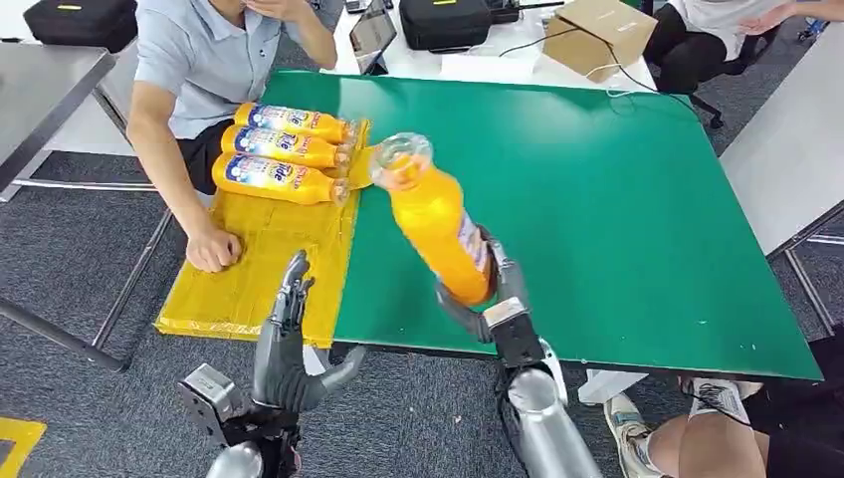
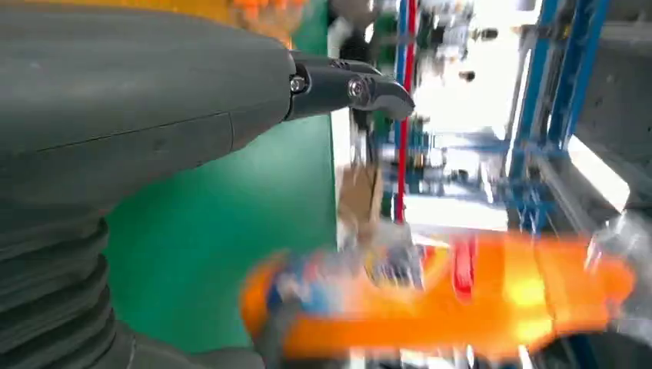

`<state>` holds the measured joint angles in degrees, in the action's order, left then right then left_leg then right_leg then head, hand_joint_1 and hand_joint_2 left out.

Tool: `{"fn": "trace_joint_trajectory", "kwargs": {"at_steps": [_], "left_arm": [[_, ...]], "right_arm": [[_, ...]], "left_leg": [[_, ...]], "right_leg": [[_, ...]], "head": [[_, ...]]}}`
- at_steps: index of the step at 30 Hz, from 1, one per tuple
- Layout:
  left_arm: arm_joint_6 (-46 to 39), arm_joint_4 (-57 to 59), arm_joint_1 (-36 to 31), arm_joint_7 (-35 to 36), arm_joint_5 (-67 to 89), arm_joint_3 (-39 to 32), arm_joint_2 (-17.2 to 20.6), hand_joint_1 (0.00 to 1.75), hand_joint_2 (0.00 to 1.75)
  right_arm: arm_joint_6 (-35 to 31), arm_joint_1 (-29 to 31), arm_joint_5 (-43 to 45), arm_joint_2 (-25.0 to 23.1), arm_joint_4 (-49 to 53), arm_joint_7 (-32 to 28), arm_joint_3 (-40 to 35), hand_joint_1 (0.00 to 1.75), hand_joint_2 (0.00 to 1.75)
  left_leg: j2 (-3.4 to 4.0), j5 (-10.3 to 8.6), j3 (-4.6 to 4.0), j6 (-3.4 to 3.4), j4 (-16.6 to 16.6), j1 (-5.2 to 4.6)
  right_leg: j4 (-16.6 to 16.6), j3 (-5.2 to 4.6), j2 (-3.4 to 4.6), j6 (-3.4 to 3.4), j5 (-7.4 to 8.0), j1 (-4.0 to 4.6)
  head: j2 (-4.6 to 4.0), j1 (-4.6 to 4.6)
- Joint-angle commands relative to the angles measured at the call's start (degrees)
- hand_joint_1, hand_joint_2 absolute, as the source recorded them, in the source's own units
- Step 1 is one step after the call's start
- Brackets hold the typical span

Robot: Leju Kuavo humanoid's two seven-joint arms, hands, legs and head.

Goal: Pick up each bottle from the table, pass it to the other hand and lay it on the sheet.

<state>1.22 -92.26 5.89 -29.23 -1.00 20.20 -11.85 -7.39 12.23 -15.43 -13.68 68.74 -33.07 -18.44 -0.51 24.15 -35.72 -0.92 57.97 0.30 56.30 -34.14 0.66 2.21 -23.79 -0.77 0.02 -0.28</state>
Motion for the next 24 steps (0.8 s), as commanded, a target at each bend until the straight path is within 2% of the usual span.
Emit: {"fn": "trace_joint_trajectory", "kwargs": {"at_steps": [1,14,17,24], "left_arm": [[6.3,4.3,-3.2,3.3,-5.4,2.4,0.9,0.00,1.75],[5.6,3.2,-5.2,3.8,-9.2,1.2,0.2,0.00,1.75],[3.7,3.3,-5.7,3.0,-8.0,0.9,-0.2,0.00,1.75],[5.2,4.4,-6.5,3.5,-8.8,0.5,0.1,0.00,1.75]], "right_arm": [[-0.4,2.2,-3.1,-0.2,-7.1,-1.3,-10.1,1.75,1.75],[-1.8,1.9,-8.2,-0.6,-9.3,-1.9,-16.4,1.75,1.75],[-1.0,2.5,-9.2,-0.2,-9.9,-1.0,-18.0,1.75,1.75],[1.8,4.2,-10.0,0.2,-12.2,0.1,-19.9,1.75,1.75]], "left_leg": [[0.03,0.02,0.18,0.04,-0.1,0.02],[0.02,0.04,0.23,0.04,-0.1,0.01],[0.04,0.03,0.19,0.03,-0.1,0.03],[-0.01,0.06,0.33,0.04,-0.1,0.02]], "right_leg": [[-0.1,0.18,-0.03,-0.06,-0.02,0.04],[-0.1,0.25,-0.04,-0.07,-0.04,0.01],[-0.1,0.20,-0.02,-0.07,-0.03,0.03],[-0.1,0.37,-0.11,-0.09,-0.08,0.03]], "head": [[0.00,0.00],[0.00,0.00],[0.00,0.00],[0.00,0.00]]}}
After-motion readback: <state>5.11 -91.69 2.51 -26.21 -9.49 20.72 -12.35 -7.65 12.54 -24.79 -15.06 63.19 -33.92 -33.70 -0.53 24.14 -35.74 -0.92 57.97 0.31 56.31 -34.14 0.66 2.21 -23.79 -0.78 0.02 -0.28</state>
